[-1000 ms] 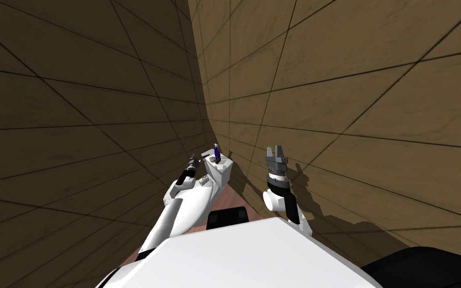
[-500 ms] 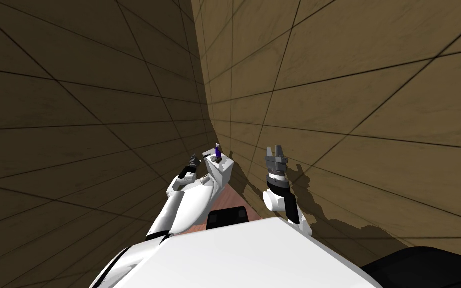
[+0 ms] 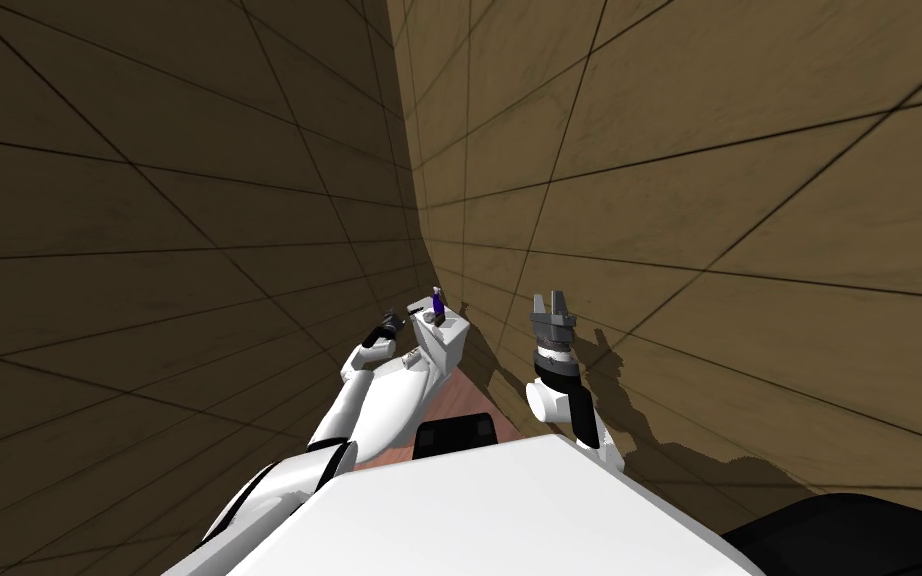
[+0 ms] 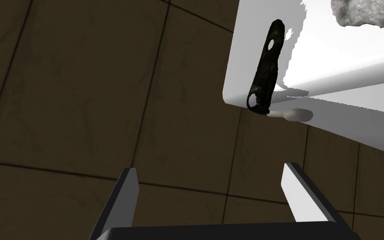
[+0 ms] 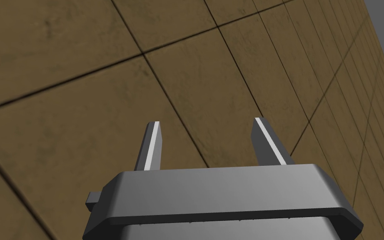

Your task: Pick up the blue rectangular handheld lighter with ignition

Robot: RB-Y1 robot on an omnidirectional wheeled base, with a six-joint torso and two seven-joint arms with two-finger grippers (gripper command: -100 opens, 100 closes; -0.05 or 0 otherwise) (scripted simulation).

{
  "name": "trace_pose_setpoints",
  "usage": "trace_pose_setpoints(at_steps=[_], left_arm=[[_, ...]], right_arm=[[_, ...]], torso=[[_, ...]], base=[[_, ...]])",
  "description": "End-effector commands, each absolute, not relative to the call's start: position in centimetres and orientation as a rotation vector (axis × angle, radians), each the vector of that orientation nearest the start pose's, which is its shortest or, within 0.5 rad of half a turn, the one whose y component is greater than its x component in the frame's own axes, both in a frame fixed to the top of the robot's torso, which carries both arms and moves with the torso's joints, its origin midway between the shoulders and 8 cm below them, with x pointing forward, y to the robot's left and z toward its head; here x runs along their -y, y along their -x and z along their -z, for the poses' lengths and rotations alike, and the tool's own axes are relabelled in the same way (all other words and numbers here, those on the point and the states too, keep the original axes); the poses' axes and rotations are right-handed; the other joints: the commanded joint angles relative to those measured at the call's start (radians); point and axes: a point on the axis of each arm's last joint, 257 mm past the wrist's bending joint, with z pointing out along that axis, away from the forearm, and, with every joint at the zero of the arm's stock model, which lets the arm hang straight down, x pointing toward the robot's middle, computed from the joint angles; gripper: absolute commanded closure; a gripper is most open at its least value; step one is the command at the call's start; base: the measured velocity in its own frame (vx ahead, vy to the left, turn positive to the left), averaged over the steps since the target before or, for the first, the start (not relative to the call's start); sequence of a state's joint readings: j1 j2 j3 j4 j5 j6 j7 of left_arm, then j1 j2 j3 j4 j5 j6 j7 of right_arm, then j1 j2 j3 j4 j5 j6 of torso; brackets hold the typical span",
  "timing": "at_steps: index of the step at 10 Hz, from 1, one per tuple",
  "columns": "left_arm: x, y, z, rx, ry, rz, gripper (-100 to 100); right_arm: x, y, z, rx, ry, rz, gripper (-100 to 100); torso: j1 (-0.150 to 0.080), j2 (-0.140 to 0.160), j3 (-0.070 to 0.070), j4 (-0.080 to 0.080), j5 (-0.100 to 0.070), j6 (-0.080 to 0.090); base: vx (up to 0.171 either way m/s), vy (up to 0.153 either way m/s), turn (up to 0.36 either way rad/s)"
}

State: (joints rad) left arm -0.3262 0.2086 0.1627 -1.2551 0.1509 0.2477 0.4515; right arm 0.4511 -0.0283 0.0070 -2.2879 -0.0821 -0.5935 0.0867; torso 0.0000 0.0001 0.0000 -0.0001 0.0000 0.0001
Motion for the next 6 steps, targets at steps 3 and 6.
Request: trace_pose_setpoints(at_steps=[3, 6], left_arm=[[-32.4, -63.8, 26.1, -0.963, 1.911, 1.309, -100], [-31.5, -64.6, 27.4, -0.962, 2.002, 1.300, -100]], right_arm=[[27.6, -32.7, -6.0, -0.500, -0.546, -1.326, 0], [27.6, -32.7, -6.0, -0.500, -0.546, -1.326, 0]], torso=[[0.000, 0.000, 0.000, 0.000, 0.000, 0.000], [0.000, 0.000, 0.000, 0.000, 0.000, 0.000]], base=[[-0.006, 0.001, 0.031], [-0.007, 0.001, 0.017]])
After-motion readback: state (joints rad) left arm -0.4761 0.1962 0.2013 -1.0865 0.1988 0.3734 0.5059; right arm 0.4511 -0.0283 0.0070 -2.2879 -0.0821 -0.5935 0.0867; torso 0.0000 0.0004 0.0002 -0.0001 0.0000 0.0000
